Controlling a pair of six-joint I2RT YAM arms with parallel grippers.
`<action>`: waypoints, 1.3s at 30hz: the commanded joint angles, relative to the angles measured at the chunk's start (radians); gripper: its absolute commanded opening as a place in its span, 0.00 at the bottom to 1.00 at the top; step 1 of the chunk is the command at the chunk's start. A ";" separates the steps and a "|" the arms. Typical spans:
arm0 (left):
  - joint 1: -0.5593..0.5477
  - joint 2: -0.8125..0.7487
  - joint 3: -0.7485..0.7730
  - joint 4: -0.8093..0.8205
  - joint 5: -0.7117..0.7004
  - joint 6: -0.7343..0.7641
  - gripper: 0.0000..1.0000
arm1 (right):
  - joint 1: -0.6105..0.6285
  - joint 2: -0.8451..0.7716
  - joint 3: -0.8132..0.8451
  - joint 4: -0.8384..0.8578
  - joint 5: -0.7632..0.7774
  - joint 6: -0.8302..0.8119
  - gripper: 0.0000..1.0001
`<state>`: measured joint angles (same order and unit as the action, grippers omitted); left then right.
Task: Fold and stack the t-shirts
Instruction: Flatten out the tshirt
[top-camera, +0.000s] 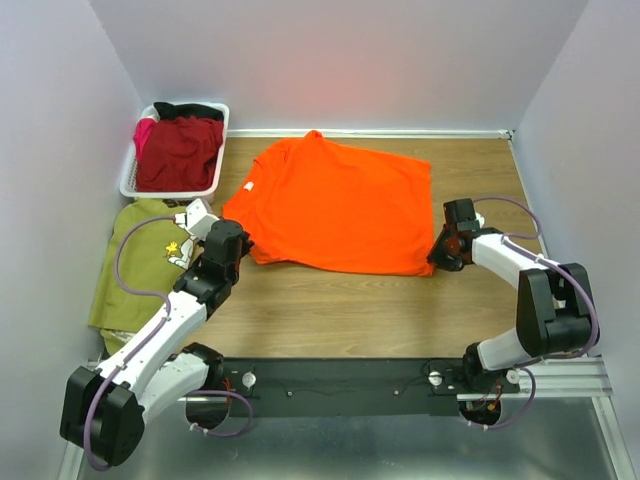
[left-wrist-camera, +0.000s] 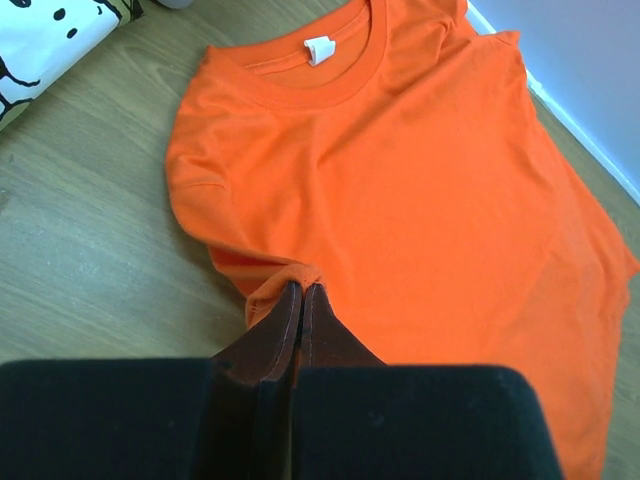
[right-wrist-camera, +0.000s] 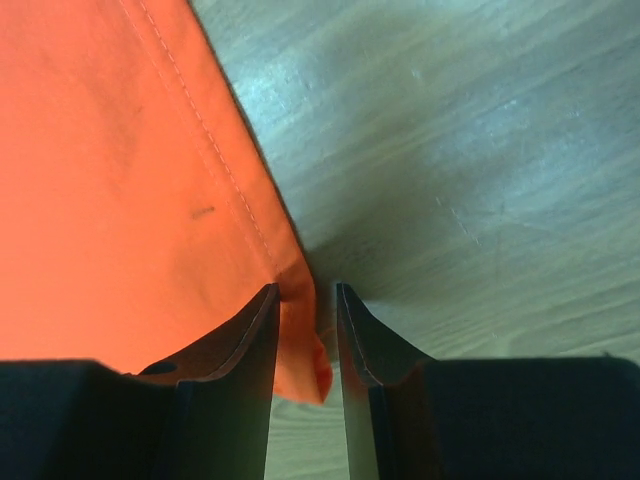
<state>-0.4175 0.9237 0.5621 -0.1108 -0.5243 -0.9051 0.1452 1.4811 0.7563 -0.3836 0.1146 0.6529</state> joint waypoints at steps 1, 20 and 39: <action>-0.029 -0.020 -0.018 -0.082 0.000 0.002 0.11 | 0.016 0.041 0.018 0.040 0.007 -0.015 0.37; -0.138 -0.037 0.056 -0.460 -0.065 -0.169 0.42 | 0.016 0.094 0.136 -0.063 0.276 -0.041 0.01; -0.144 0.136 0.044 -0.132 0.035 -0.038 0.44 | 0.011 0.128 0.192 -0.146 0.522 0.011 0.01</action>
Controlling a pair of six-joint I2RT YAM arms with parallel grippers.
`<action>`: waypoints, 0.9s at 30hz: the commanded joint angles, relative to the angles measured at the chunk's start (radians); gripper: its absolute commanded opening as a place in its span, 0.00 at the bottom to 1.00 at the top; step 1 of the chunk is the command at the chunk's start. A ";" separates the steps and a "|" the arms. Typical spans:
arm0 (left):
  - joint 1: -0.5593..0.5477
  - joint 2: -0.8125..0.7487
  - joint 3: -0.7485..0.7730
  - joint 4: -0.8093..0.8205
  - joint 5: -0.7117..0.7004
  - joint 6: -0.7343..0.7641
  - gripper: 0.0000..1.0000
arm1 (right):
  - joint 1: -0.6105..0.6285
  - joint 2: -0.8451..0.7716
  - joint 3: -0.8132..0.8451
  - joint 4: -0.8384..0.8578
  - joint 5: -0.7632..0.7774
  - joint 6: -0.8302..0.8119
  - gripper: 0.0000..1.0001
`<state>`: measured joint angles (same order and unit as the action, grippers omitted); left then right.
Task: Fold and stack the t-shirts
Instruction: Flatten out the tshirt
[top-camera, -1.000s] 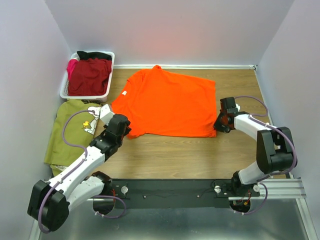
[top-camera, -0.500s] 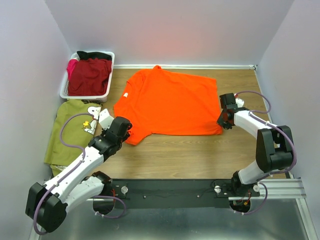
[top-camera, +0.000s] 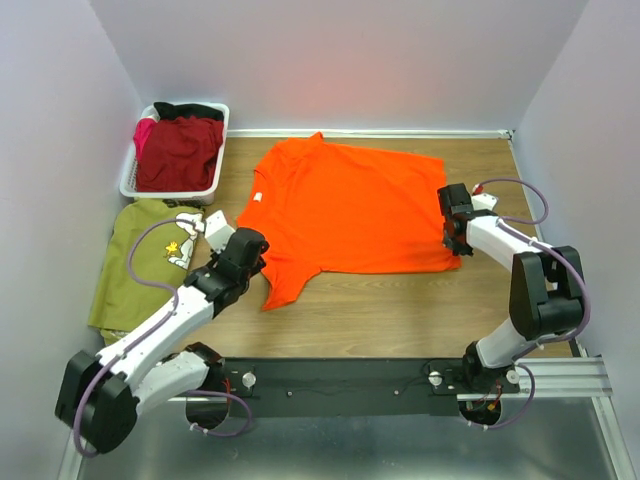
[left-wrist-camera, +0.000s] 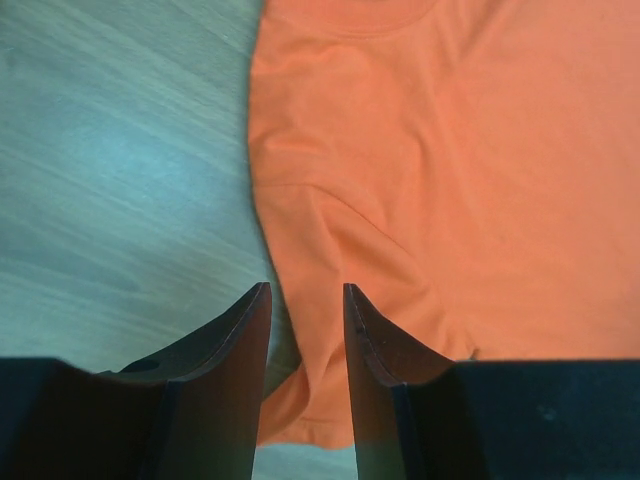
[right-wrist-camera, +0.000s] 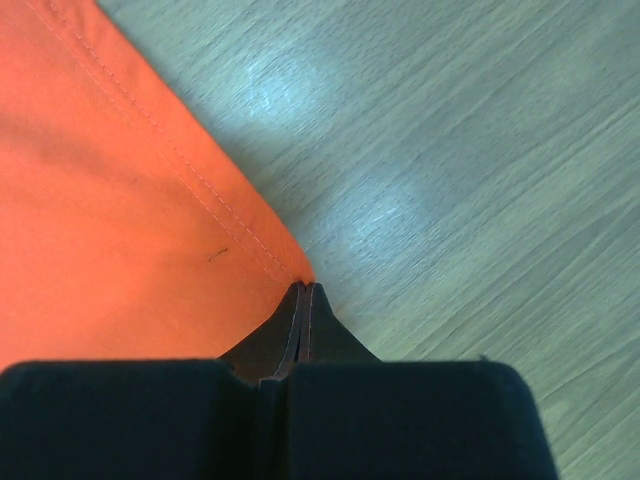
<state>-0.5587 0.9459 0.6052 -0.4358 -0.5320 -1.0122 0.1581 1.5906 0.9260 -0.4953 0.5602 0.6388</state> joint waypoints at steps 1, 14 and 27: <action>-0.003 0.178 0.013 0.212 0.043 0.083 0.44 | -0.002 0.019 0.022 -0.032 0.070 0.025 0.01; 0.144 0.593 0.180 0.302 0.044 0.147 0.44 | -0.037 0.005 0.022 -0.032 0.064 0.013 0.01; 0.249 0.725 0.327 0.269 0.156 0.210 0.44 | -0.114 0.057 0.092 -0.034 0.024 0.015 0.01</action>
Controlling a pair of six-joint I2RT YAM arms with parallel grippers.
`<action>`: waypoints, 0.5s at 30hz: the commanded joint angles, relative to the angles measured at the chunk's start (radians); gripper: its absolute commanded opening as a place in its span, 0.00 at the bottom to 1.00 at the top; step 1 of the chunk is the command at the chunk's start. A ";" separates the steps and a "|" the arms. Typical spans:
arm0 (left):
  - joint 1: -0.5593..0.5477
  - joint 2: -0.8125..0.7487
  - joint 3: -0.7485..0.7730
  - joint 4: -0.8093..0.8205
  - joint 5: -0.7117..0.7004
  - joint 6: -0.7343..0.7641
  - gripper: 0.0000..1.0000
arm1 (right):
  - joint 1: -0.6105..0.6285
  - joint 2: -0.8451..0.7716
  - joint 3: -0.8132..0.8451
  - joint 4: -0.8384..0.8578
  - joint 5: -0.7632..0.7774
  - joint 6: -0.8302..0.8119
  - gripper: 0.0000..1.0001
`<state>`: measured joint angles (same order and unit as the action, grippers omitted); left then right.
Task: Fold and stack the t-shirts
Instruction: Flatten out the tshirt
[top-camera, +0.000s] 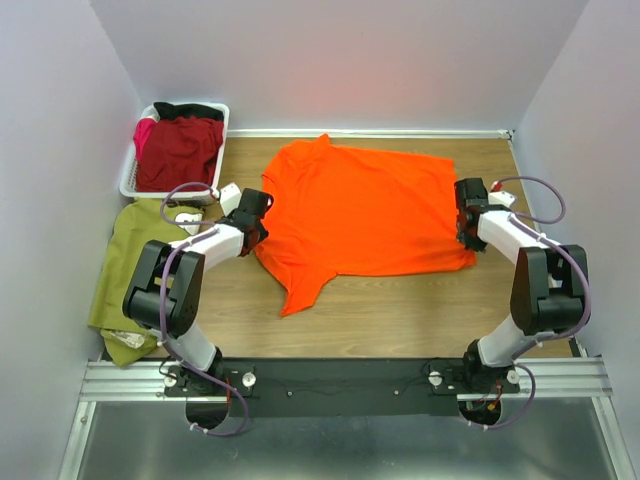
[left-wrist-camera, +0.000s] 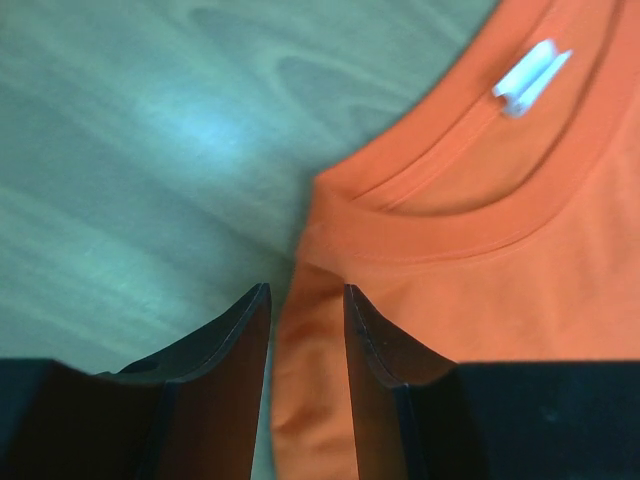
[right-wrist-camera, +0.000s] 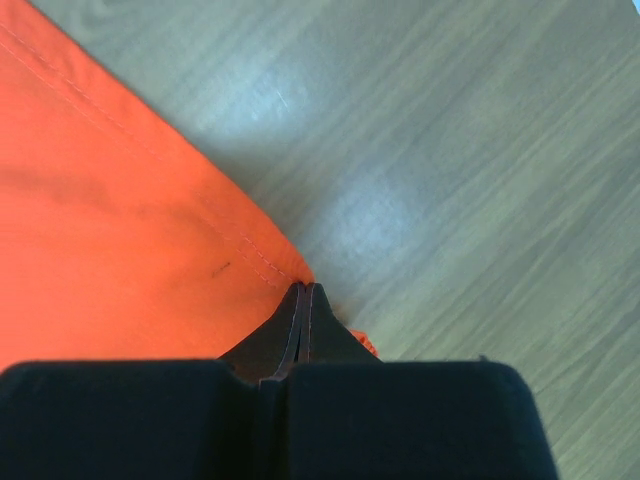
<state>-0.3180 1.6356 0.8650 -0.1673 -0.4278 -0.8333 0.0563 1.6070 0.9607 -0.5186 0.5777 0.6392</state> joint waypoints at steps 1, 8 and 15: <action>0.011 0.059 0.090 0.002 0.058 0.031 0.44 | -0.013 0.057 0.075 -0.009 0.002 0.013 0.01; 0.031 0.181 0.173 -0.006 0.107 0.046 0.43 | -0.039 0.097 0.115 -0.008 -0.010 0.017 0.01; 0.046 0.205 0.187 -0.003 0.098 0.040 0.42 | -0.049 0.106 0.113 -0.008 -0.010 0.024 0.01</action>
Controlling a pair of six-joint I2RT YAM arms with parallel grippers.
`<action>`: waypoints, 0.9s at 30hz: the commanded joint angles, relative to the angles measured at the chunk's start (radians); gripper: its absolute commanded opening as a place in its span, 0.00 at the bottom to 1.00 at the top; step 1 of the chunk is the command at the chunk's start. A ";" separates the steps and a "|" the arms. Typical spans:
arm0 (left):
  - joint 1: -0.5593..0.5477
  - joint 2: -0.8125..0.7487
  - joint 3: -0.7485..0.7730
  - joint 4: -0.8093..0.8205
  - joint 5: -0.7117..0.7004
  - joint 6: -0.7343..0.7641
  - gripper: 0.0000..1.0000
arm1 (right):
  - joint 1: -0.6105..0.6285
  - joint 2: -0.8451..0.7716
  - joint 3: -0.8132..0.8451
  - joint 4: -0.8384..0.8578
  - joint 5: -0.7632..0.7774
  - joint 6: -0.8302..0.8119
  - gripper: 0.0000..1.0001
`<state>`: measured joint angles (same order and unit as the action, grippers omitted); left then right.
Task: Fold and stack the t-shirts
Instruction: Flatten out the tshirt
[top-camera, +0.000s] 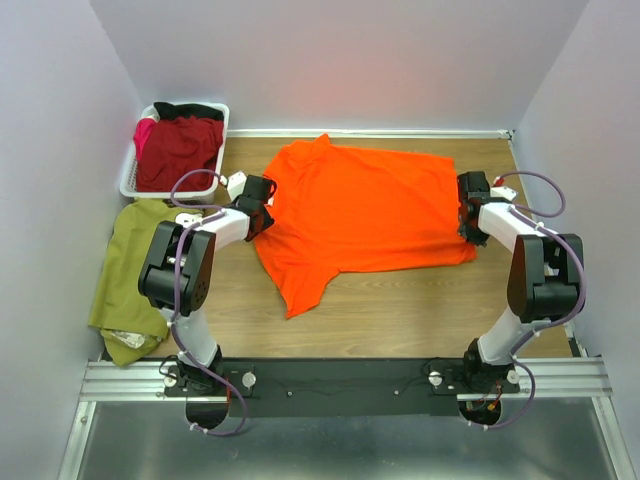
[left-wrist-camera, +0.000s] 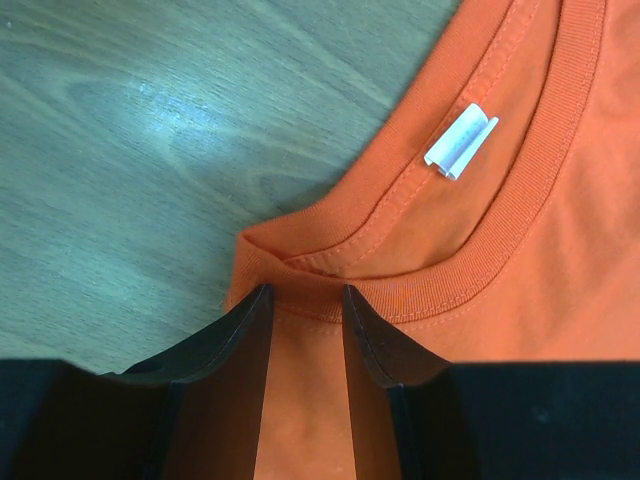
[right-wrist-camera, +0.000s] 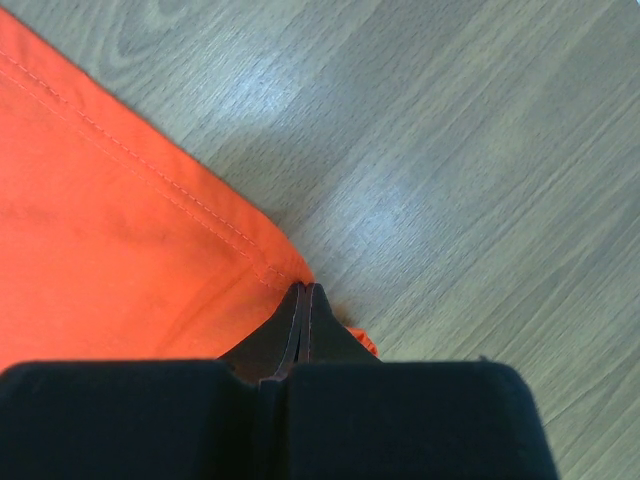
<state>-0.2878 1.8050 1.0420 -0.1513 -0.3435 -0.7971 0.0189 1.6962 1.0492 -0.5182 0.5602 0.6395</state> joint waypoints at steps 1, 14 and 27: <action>0.027 0.042 0.019 -0.025 0.021 0.003 0.41 | -0.011 0.016 0.023 -0.011 0.007 0.023 0.01; 0.082 0.163 0.274 -0.105 0.015 0.021 0.40 | -0.039 0.057 0.116 -0.009 -0.065 0.011 0.01; 0.065 0.045 0.317 -0.022 -0.017 0.154 0.33 | -0.039 0.013 0.109 0.000 -0.108 0.009 0.01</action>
<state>-0.2050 2.0449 1.4704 -0.2611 -0.3248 -0.7048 -0.0151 1.7374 1.1507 -0.5186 0.4717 0.6388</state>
